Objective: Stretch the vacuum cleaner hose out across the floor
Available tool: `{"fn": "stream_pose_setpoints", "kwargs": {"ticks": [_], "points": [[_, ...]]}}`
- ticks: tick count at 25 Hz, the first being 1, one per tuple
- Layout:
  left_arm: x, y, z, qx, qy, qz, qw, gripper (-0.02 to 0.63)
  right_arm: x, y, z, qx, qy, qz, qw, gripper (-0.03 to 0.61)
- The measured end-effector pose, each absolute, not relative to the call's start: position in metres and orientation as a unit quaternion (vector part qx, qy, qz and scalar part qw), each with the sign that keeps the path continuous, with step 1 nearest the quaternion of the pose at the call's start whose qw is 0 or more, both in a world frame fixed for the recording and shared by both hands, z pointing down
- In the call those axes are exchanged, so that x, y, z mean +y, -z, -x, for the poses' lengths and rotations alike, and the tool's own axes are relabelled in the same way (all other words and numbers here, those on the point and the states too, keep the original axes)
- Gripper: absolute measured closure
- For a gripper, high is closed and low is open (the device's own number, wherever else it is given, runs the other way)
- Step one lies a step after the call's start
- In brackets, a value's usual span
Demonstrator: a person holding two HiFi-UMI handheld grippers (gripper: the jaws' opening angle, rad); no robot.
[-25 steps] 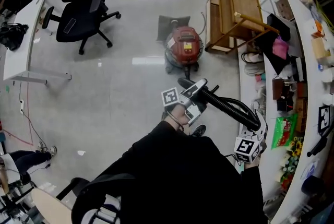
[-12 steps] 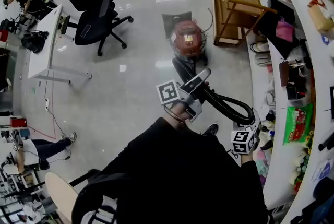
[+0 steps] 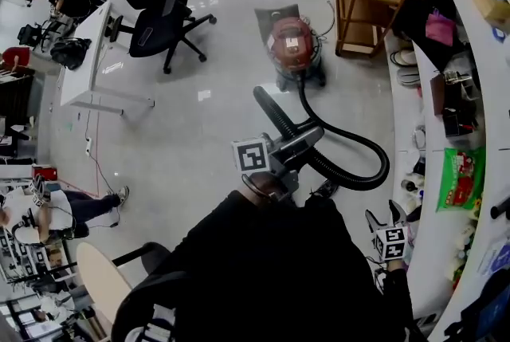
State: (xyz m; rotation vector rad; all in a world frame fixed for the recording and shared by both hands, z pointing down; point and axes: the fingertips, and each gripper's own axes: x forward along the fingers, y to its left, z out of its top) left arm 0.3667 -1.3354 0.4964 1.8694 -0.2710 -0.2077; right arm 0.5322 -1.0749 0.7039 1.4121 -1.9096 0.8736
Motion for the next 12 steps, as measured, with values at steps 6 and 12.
{"fn": "stream_pose_setpoints", "kwargs": {"ticks": [6,12], "points": [[-1.278,-0.508,-0.327,-0.101,0.061,-0.827,0.549,0.41,-1.08,-0.653,-0.524,-0.733,-0.317,-0.559,0.224,0.219],[-1.195,-0.507,-0.262,-0.063,0.033,-0.859,0.507,0.408,-1.111,-0.603,-0.44,-0.762,-0.252,-0.552,0.224,0.22]]}}
